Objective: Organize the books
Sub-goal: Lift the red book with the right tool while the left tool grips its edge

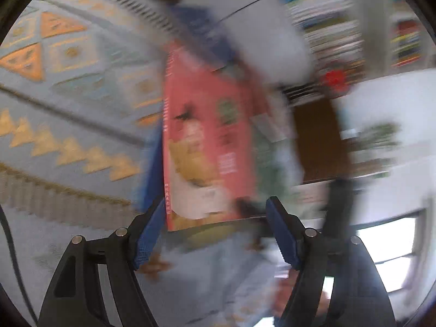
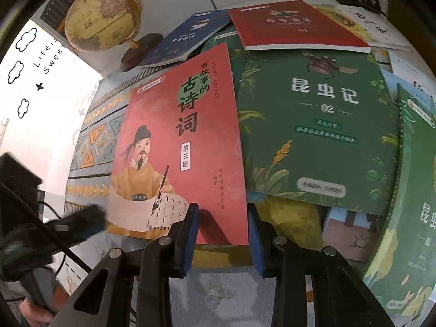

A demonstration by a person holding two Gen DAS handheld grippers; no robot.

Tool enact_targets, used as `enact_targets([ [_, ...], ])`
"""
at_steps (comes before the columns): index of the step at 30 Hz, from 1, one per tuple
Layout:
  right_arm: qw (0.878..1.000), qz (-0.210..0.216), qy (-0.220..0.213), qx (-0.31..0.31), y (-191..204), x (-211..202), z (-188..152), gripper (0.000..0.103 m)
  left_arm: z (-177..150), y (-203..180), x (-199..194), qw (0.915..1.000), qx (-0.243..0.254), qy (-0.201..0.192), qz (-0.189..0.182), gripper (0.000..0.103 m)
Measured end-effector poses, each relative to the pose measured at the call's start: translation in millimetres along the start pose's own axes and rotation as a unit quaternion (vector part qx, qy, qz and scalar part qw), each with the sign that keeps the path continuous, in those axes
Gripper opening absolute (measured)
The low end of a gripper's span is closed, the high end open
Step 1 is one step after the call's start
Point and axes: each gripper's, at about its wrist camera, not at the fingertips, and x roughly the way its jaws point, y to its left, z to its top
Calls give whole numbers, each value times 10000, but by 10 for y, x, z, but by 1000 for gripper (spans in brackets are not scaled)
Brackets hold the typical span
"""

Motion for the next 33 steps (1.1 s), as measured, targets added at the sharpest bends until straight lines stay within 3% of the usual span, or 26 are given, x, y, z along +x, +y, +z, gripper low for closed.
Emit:
enact_targets([
  [1,9999,100,8,81,-30,0,8,34,16,-14,-32,9997,-31,-69,-240,71],
  [2,9995,238,26,183,-72,-7,8,34,43,-21,-32,9997,-11,-87,-232,71],
  [4,9983,452,68,360,-137,-2,20,34,93,-18,77,9998,119,-12,149,71],
  [14,9962,709,370,346,-125,-88,96,36,135,82,496,9986,-390,186,297,71],
  [17,9918,1080,287,614,-203,-228,167,47,213,26,522,9935,-845,315,-694,71],
  [18,9902,1186,236,697,-223,-258,195,56,244,-2,514,9890,-933,406,-1072,71],
  [19,9867,1402,151,811,-260,-305,229,64,274,-48,495,9873,-915,423,-1225,71],
  [21,9777,1855,34,982,-326,-364,291,71,303,-129,486,9846,-887,436,-1445,71],
  [23,9704,2148,33,1106,-361,-335,341,71,310,-138,487,9756,-1116,448,-1838,71],
  [25,9590,2468,111,1387,-448,-246,366,71,303,-134,497,9735,-1181,443,-1909,71],
  [26,9554,2548,130,1485,-472,-205,367,70,295,-137,510,9762,-1137,468,-1787,71],
  [28,9504,2660,108,1606,-537,-156,352,50,292,-123,561,9781,-1159,546,-1643,71],
  [29,9505,2641,114,1636,-544,-150,370,47,271,-97,579,9792,-1192,594,-1530,71],
  [30,9519,2586,68,1644,-572,-163,373,38,267,-84,599,9809,-1193,614,-1405,71],
  [33,9636,2241,1,1461,-564,-174,402,23,252,-66,607,9918,-973,685,-473,71],
])
